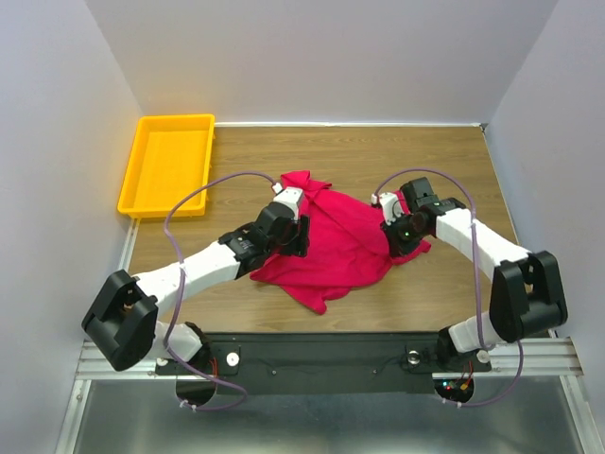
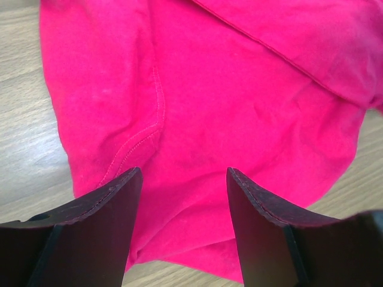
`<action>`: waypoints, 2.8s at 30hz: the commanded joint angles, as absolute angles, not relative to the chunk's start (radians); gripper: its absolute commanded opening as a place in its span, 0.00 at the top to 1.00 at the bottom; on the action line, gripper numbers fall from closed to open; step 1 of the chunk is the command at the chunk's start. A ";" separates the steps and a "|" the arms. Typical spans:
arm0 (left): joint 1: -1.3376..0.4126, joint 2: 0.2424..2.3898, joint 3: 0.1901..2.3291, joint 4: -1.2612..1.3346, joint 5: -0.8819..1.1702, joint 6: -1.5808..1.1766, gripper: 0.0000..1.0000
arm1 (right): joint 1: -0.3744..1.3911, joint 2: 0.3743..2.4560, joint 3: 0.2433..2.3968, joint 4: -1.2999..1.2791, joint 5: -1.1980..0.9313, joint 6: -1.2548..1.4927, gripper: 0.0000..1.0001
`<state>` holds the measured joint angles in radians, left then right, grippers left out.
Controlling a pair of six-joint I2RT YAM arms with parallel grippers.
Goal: Fold and stack the t-shirts
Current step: Flatten the tshirt out
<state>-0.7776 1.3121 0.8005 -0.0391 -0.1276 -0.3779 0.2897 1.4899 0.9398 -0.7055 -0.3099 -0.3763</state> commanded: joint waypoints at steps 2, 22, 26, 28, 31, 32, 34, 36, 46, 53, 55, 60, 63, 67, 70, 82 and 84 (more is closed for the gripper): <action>-0.779 1.348 0.874 -0.020 -0.087 -0.247 0.30 | 0.293 1.373 1.025 -0.722 -0.273 -0.410 0.98; -0.796 1.789 1.170 -0.247 -0.322 -0.167 0.54 | 0.255 1.385 1.055 -0.724 -0.322 -0.393 0.99; -0.799 1.822 1.183 -0.250 -0.331 -0.163 0.63 | 0.244 1.384 1.060 -0.726 -0.325 -0.390 1.00; -0.799 1.821 1.181 -0.252 -0.337 -0.164 0.75 | 0.241 1.379 1.062 -0.726 -0.324 -0.390 0.99; -0.802 1.783 1.169 -0.252 -0.356 -0.173 0.96 | 0.230 1.370 1.063 -0.726 -0.319 -0.388 0.99; -0.801 1.767 1.166 -0.253 -0.359 -0.178 1.00 | 0.226 1.368 1.065 -0.726 -0.315 -0.388 1.00; -0.801 1.715 1.157 -0.253 -0.374 -0.184 1.00 | 0.213 1.359 1.069 -0.726 -0.292 -0.390 0.99; -0.795 1.677 1.137 -0.253 -0.380 -0.202 1.00 | 0.190 1.351 1.083 -0.726 -0.275 -0.394 0.99; -0.547 1.428 0.914 -0.131 -0.063 -0.311 1.00 | -0.027 1.365 1.152 -0.723 -0.290 -0.440 1.00; -0.374 1.420 0.842 -0.098 0.054 -0.330 1.00 | -0.150 1.419 1.177 -0.713 -0.321 -0.492 0.99; -0.312 1.413 0.824 -0.078 0.087 -0.350 1.00 | -0.189 1.437 1.180 -0.709 -0.337 -0.505 0.99; -0.168 1.382 0.788 -0.038 0.143 -0.382 1.00 | -0.248 1.463 1.169 -0.695 -0.344 -0.531 1.00; -0.117 1.368 0.779 -0.034 0.149 -0.385 1.00 | -0.274 1.477 1.160 -0.680 -0.338 -0.541 0.99; -0.042 1.371 0.770 -0.011 0.202 -0.387 1.00 | -0.307 1.491 1.160 -0.658 -0.334 -0.543 1.00; -0.020 1.405 0.782 -0.005 0.242 -0.382 1.00 | -0.322 1.502 1.167 -0.647 -0.348 -0.538 0.99; -0.024 1.355 0.845 0.035 0.298 -0.344 0.48 | -0.327 1.517 1.105 -0.644 -0.570 -0.554 0.99; -0.035 1.312 0.851 0.038 0.298 -0.321 0.43 | -0.327 1.523 1.094 -0.644 -0.590 -0.554 0.99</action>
<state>-0.0242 1.4380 0.7898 -0.0181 0.2726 -0.3676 -0.3202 1.5208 1.1179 -0.6731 -0.4931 -0.5365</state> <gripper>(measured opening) 0.529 0.017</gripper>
